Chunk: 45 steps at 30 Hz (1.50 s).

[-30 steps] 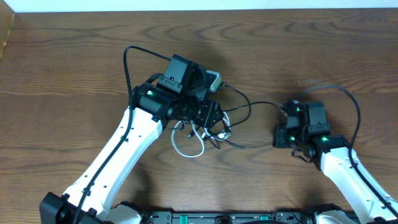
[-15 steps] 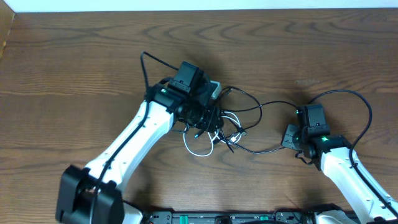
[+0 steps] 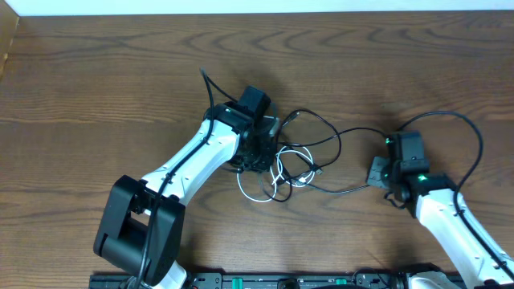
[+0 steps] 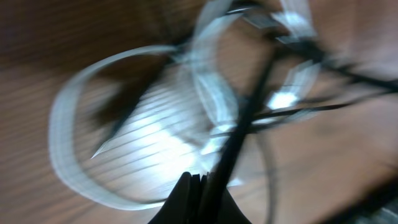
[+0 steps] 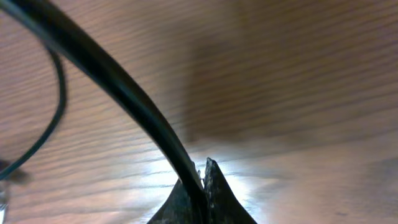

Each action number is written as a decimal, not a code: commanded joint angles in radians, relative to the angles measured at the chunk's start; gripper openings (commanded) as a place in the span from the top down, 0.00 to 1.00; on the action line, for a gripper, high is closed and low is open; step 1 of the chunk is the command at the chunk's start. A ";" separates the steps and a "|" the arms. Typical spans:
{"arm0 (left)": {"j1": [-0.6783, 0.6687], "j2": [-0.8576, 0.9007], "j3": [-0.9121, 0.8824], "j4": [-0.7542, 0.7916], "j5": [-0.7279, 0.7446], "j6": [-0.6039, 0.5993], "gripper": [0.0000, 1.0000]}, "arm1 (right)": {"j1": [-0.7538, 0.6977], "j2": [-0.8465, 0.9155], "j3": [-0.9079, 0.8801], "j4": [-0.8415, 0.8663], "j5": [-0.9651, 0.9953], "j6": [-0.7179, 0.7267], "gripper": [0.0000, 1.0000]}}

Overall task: Untangle cables
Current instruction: 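Pull the black cable far right with the right gripper, left holding white cable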

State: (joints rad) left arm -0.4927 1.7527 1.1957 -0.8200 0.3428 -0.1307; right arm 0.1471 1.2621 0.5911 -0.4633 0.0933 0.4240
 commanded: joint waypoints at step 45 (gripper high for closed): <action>0.316 -0.411 -0.003 -0.043 -0.054 -0.177 0.93 | -0.412 0.072 0.736 -0.332 0.169 -0.193 0.99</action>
State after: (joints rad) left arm -0.1768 1.3243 1.1889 -0.8562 0.2489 -0.3305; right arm -0.2523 1.3071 1.3247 -0.7971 0.1932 0.2432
